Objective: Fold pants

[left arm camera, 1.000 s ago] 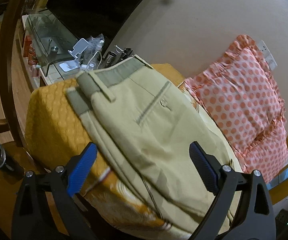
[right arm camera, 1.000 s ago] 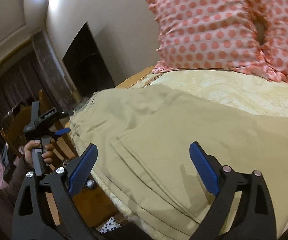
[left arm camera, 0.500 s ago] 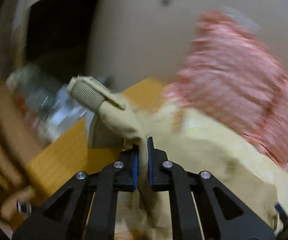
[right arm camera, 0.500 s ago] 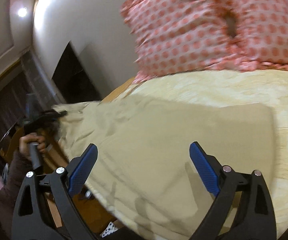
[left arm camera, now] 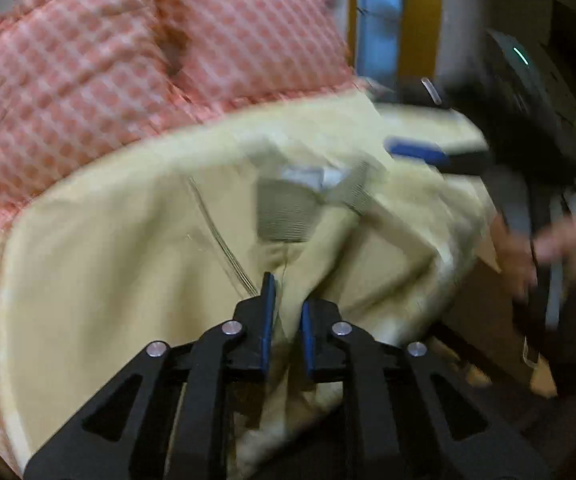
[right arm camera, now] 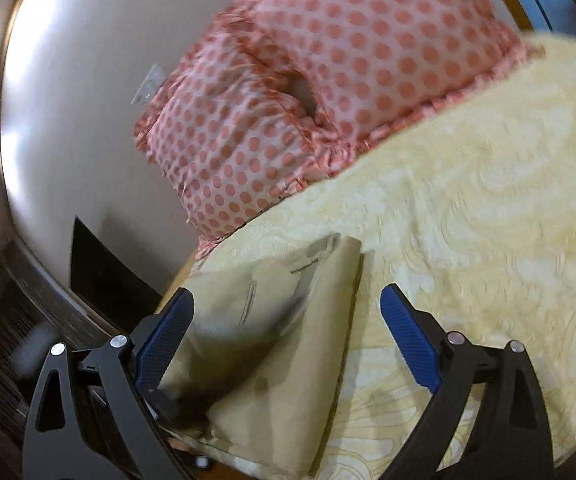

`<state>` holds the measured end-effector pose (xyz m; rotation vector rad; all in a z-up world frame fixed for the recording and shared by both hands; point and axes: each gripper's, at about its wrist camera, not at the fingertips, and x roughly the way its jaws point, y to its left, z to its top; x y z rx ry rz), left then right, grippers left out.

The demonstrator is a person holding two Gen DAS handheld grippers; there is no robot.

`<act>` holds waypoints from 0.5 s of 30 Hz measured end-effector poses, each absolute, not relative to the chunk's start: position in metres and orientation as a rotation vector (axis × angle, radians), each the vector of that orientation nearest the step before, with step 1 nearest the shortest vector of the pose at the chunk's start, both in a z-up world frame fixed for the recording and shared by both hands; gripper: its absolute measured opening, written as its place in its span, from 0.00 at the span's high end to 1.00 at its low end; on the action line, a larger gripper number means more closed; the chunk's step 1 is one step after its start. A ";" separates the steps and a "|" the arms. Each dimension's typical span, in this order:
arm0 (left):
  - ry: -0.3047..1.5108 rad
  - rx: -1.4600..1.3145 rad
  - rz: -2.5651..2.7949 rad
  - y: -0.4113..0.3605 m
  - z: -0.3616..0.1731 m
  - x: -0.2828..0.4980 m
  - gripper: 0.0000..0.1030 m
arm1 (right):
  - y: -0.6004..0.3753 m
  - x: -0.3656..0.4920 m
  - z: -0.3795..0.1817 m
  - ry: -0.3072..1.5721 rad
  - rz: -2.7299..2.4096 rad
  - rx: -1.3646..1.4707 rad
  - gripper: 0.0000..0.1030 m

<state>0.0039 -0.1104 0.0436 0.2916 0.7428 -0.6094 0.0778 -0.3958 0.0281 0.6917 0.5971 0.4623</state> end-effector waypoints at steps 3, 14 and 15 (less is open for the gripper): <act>0.675 0.229 -0.613 -0.077 0.062 -0.014 0.67 | -0.396 0.091 0.018 0.657 0.495 0.743 0.06; 0.850 -0.233 -0.309 0.109 0.054 0.089 0.33 | -0.351 0.148 0.007 0.835 0.434 0.549 0.20; 0.879 -0.245 -0.326 0.113 0.048 0.098 0.33 | -0.347 0.150 0.007 0.838 0.442 0.530 0.21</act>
